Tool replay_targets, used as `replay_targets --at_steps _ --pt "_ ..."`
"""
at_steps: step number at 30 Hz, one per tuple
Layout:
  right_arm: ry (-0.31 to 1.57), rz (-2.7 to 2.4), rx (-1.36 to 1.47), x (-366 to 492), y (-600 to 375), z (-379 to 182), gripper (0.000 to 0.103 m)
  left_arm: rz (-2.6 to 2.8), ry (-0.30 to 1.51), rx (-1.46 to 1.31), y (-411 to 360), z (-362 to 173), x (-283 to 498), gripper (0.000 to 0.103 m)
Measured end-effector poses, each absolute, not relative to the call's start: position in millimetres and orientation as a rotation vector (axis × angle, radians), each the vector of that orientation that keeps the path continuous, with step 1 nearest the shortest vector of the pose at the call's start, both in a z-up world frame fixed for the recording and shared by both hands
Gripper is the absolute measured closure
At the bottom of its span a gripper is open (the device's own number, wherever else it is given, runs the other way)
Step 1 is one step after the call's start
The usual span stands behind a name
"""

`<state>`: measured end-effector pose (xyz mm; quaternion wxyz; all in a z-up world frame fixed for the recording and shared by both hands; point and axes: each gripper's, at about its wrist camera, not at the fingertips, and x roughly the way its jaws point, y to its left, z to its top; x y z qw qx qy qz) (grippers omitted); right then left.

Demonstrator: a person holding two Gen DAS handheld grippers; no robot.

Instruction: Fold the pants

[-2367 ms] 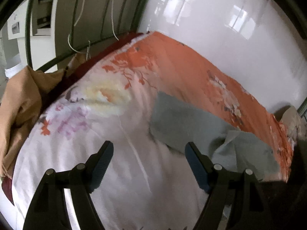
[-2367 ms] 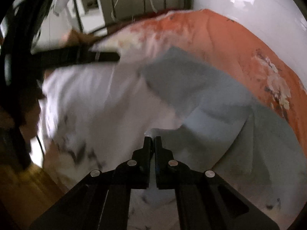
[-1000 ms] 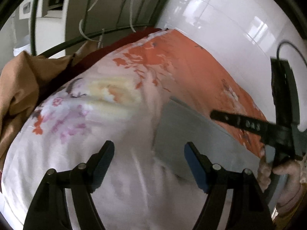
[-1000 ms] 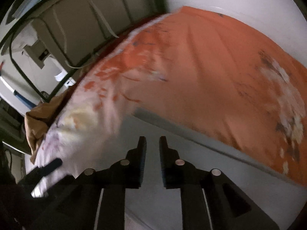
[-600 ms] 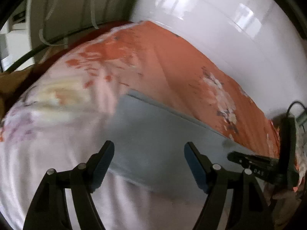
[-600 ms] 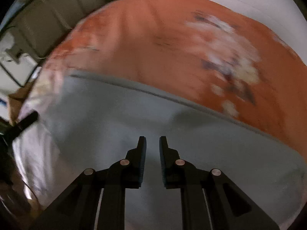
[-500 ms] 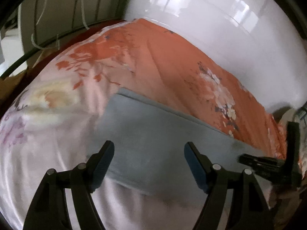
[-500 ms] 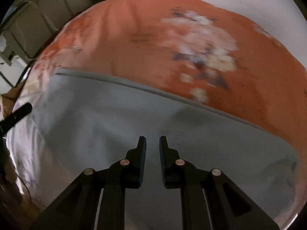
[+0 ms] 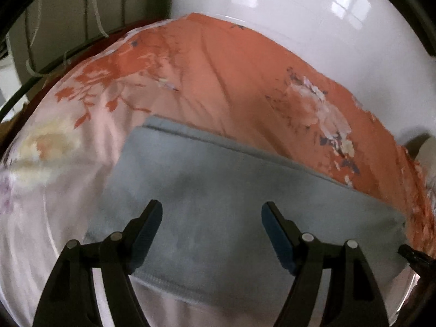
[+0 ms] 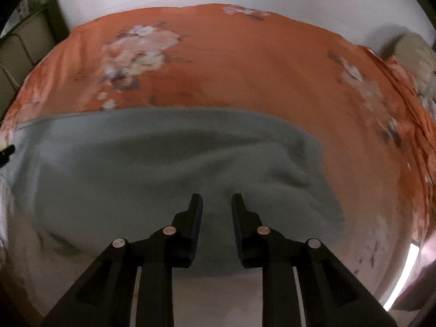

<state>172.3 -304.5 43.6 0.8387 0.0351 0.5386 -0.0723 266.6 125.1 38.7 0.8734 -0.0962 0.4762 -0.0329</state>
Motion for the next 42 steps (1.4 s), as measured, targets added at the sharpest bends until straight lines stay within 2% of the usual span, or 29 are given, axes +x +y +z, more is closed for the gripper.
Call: replay_targets --at_steps 9,21,24,25,26,27,28,29,31,35,42 --pt "1.069 -0.140 0.065 148 -313 18 0.079 -0.147 1.068 0.057 92 48 316 0.024" --pt "0.939 -0.119 0.110 132 -318 7 0.077 -0.361 1.145 0.398 47 13 338 0.025" --pt "0.914 -0.122 0.131 130 -320 5 0.077 -0.364 1.138 0.369 51 8 339 0.025" --pt "0.907 -0.125 0.131 130 -320 5 0.077 -0.363 1.141 0.334 55 7 341 0.031" --pt "0.902 -0.127 0.127 130 -319 4 0.077 -0.365 1.142 0.300 58 6 342 0.047" --pt "0.896 -0.129 0.118 130 -318 4 0.077 -0.364 1.140 0.281 60 6 341 0.055" --pt "0.892 -0.131 0.111 129 -317 3 0.077 -0.366 1.135 0.267 60 6 339 0.072" --pt "0.888 -0.132 0.107 129 -317 3 0.077 -0.369 1.125 0.247 62 8 336 0.084" --pt "0.883 -0.133 0.103 128 -317 3 0.077 -0.368 1.109 0.221 63 11 331 0.093" --pt "0.874 -0.132 0.108 127 -318 2 0.077 -0.355 1.075 0.203 64 15 324 0.100" --pt "0.854 -0.135 0.121 124 -317 1 0.077 -0.322 1.035 0.155 65 23 328 0.101"
